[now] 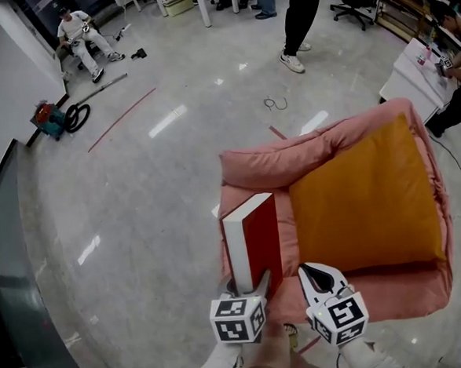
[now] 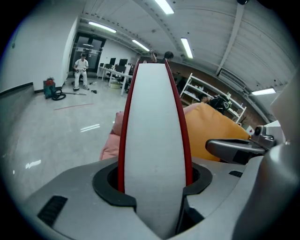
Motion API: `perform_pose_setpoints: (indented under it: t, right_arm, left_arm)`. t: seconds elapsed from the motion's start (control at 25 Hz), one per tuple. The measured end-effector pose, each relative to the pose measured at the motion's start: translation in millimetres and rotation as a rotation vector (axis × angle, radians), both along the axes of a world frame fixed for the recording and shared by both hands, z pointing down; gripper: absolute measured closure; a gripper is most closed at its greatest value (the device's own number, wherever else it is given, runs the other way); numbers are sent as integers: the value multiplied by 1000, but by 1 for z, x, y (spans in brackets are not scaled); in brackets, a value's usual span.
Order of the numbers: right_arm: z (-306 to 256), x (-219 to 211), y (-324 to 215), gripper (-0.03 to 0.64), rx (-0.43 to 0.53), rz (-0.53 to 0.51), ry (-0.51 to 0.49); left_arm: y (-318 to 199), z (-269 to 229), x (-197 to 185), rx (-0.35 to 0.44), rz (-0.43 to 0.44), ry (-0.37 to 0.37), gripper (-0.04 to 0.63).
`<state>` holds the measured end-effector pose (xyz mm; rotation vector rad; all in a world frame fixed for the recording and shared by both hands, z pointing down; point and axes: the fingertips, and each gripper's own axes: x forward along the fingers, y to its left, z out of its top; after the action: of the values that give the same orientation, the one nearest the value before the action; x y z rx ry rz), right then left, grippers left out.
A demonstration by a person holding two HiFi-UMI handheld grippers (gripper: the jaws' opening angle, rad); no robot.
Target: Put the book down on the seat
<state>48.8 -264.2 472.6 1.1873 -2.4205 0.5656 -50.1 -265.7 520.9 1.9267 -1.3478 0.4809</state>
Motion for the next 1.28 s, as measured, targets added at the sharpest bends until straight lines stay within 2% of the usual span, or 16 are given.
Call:
perform_pose_setpoints:
  t: [0.44,0.88,1.28]
  right_arm:
    - [66,6,-47,612,-50,46,45]
    - [118,11,-53,612,-134,85,50]
    - [142,16,-58,612,-183,117,38]
  left_arm:
    - [-37,86,15,-130,37,2,348]
    - [-50,153,36,-237,90,7,347]
    - [-56,203,52,-313,139,4,344]
